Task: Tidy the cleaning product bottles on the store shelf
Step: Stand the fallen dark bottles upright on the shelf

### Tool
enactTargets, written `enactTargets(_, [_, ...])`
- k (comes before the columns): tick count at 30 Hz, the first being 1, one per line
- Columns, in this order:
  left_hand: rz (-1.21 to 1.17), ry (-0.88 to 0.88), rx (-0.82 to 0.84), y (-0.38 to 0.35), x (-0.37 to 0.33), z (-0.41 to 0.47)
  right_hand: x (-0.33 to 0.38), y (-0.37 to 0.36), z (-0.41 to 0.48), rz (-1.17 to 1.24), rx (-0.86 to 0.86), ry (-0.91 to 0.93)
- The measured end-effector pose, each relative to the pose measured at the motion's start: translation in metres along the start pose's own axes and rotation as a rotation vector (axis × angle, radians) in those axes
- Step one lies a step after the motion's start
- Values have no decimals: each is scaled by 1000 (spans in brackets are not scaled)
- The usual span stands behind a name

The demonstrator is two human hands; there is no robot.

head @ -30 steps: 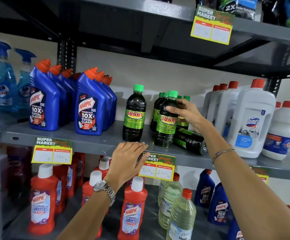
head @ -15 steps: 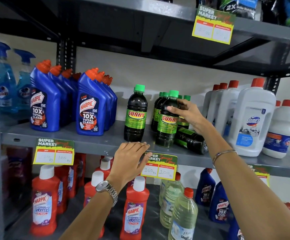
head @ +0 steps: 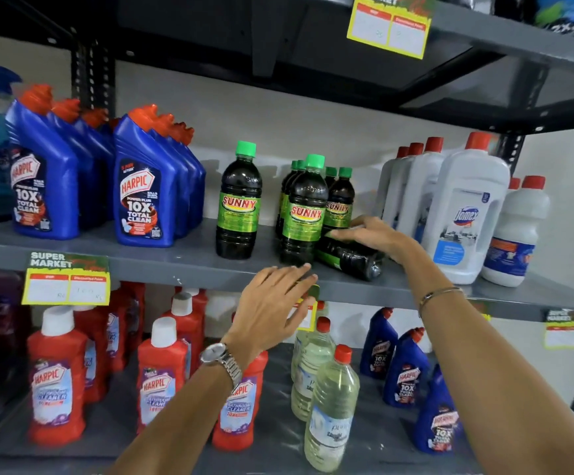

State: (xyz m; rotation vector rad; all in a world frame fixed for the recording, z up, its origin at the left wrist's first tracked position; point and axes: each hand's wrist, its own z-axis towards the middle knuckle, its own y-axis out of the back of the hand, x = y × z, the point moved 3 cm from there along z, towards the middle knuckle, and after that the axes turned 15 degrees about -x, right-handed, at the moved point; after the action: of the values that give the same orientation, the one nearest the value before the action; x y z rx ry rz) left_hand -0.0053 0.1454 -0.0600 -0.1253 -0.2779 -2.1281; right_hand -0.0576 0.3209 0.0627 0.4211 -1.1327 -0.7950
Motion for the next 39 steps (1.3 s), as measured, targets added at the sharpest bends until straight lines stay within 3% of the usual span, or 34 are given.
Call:
enactTargets(2, [6, 4, 15, -8, -8, 2, -1, -2, -3, -61, 95, -3])
enactTargets(5, [59, 32, 2, -15, -11, 2, -10, -1, -2, -80, 96, -21])
enactTargets(14, [113, 64, -51, -15, -18, 4, -34, -4, -5, 377, -324, -92])
enactTargets(17, [120, 58, -63, -13, -19, 4, -32, -13, -13, 626, -386, -85])
enactTargets(20, [115, 43, -82, -12, -19, 3, -37, -19, -13, 612, -418, -37])
enactTargets(27, [103, 42, -104, -14, -18, 3, -37, -13, -13, 482, -399, 30])
enactTargets(32, [101, 36, -110, -14, -16, 2, -25, 15, 9, 816, -354, -69])
enactTargets(36, [97, 28, -102, -14, -15, 1, -10, 35, 22, 701, -217, -7])
enactTargets(39, [98, 33, -82, -15, -14, 1, -9, 43, 24, 531, -234, 37])
